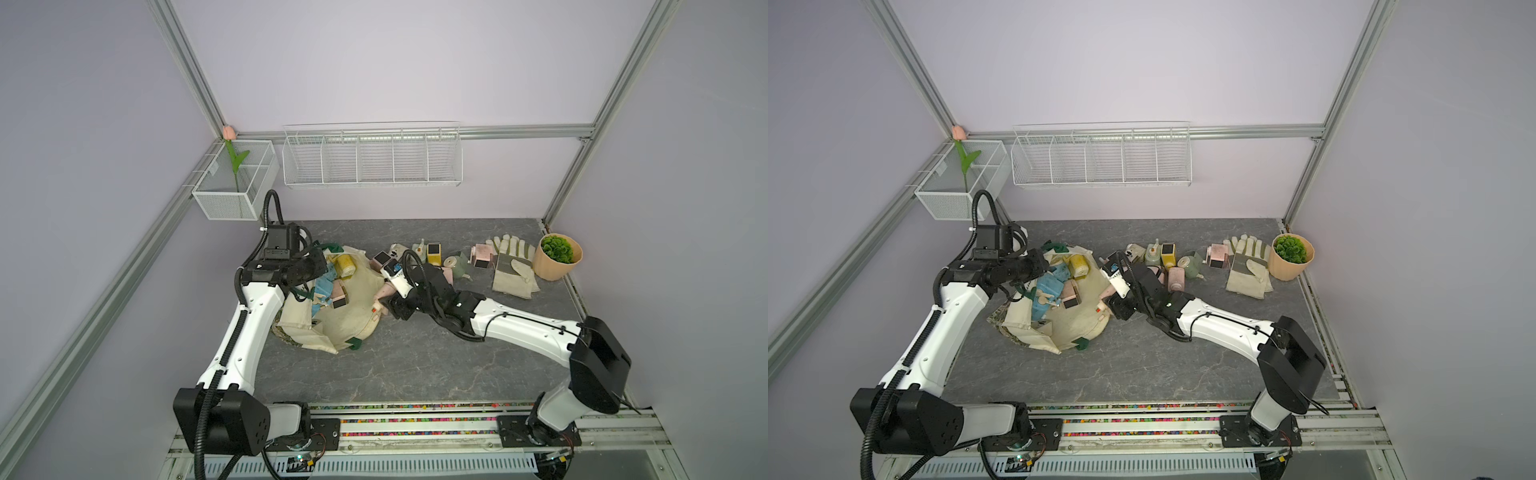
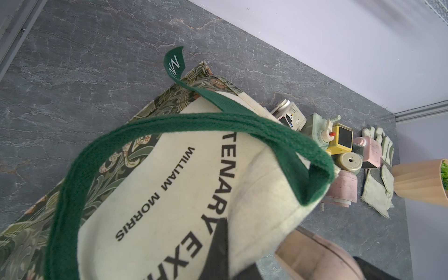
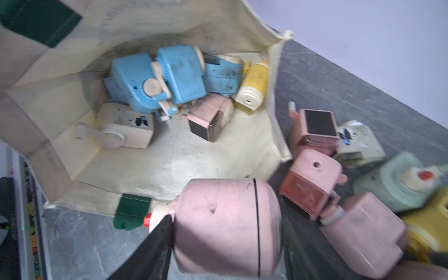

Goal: Take out the pencil sharpeners from the tote bags
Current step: Place the pencil sharpener at the center of the board.

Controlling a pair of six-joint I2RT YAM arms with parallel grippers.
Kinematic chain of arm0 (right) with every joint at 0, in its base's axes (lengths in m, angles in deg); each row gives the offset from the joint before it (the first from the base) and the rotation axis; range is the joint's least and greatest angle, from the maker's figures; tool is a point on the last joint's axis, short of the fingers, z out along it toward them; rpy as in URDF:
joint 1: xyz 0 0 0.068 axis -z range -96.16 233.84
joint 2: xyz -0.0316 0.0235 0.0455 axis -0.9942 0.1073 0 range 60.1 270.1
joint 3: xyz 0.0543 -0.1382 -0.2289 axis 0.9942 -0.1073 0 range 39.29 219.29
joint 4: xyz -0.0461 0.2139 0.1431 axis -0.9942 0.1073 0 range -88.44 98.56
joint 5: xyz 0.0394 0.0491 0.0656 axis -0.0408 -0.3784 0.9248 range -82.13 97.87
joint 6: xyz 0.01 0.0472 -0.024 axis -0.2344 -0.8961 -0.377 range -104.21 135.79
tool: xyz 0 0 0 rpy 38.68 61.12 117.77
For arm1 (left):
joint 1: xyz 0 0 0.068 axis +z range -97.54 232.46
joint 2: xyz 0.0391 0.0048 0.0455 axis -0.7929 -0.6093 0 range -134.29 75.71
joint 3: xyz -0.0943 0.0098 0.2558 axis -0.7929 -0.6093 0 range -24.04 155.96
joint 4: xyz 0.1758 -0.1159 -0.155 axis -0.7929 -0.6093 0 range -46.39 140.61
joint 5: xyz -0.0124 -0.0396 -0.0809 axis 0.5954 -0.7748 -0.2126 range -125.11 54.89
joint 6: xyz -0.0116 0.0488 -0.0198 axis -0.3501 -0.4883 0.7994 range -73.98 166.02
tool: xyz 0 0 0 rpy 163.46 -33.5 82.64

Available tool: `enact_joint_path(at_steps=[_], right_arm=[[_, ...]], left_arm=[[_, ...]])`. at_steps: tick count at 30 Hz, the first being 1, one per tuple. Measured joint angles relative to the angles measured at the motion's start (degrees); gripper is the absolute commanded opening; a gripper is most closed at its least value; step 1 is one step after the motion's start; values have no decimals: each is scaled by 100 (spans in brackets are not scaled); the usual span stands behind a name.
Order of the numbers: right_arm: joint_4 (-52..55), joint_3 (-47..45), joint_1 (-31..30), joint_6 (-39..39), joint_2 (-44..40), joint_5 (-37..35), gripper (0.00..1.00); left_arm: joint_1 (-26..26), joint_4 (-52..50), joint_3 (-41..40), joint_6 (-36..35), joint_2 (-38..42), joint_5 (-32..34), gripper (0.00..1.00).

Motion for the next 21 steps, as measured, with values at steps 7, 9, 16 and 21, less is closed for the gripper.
enact_joint_path(at_steps=[7, 9, 16, 21], right_arm=[[380, -492, 750, -197, -511, -472, 56], [446, -605, 960, -264, -551, -544, 56], [632, -898, 1502, -483, -732, -575, 56], [669, -1064, 1764, -629, -1038, -584, 56]], left_arm=[[0, 0, 0, 0, 0, -2, 0], [0, 0, 0, 0, 0, -2, 0], [0, -2, 0, 0, 2, -2, 0], [0, -2, 0, 0, 9, -2, 0]])
